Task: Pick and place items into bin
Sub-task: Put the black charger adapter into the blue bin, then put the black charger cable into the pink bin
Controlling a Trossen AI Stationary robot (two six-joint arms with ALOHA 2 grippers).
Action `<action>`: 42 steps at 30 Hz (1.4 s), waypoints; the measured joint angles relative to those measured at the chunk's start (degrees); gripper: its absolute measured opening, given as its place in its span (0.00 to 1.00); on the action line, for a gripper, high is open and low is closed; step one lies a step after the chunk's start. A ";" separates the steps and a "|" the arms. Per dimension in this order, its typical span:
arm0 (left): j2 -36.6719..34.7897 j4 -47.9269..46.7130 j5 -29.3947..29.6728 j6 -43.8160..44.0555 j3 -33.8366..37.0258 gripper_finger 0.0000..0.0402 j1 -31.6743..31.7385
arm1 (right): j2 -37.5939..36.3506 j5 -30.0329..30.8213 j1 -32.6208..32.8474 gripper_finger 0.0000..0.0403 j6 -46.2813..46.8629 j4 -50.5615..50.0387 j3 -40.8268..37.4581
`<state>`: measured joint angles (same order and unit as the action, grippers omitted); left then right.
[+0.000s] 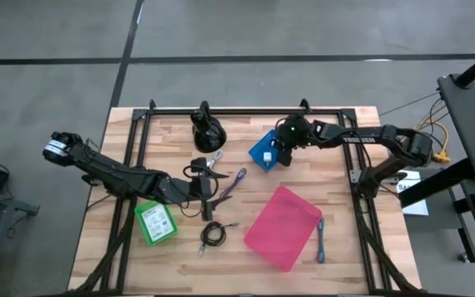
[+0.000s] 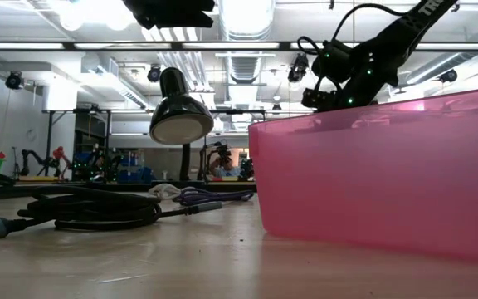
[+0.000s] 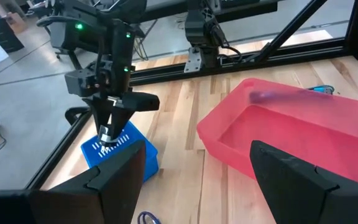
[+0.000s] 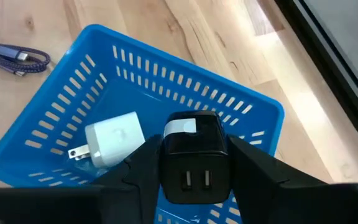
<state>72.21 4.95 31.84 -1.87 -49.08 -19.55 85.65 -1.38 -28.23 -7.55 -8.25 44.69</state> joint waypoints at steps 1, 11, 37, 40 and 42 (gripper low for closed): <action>0.01 0.01 0.01 0.02 0.00 0.68 0.00 | -0.04 0.00 0.00 0.40 0.00 0.07 -0.01; 0.03 0.00 0.01 0.03 0.00 0.68 0.02 | -0.13 0.00 0.09 0.57 0.49 0.61 0.00; 0.08 -3.87 -2.71 15.06 -0.48 0.68 -0.06 | -17.29 -17.65 10.96 0.40 -2.86 41.61 -20.65; 0.08 -3.76 -3.88 15.13 -0.52 0.68 -0.11 | -21.08 -15.26 14.66 0.39 -3.21 50.13 -26.38; 0.08 -3.67 -3.88 15.17 -0.52 0.68 -0.13 | -23.07 -15.11 16.04 0.39 -3.84 55.29 -29.21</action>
<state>72.29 1.28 27.97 13.30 -49.60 -19.68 62.58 -16.50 -12.18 -11.38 47.04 15.47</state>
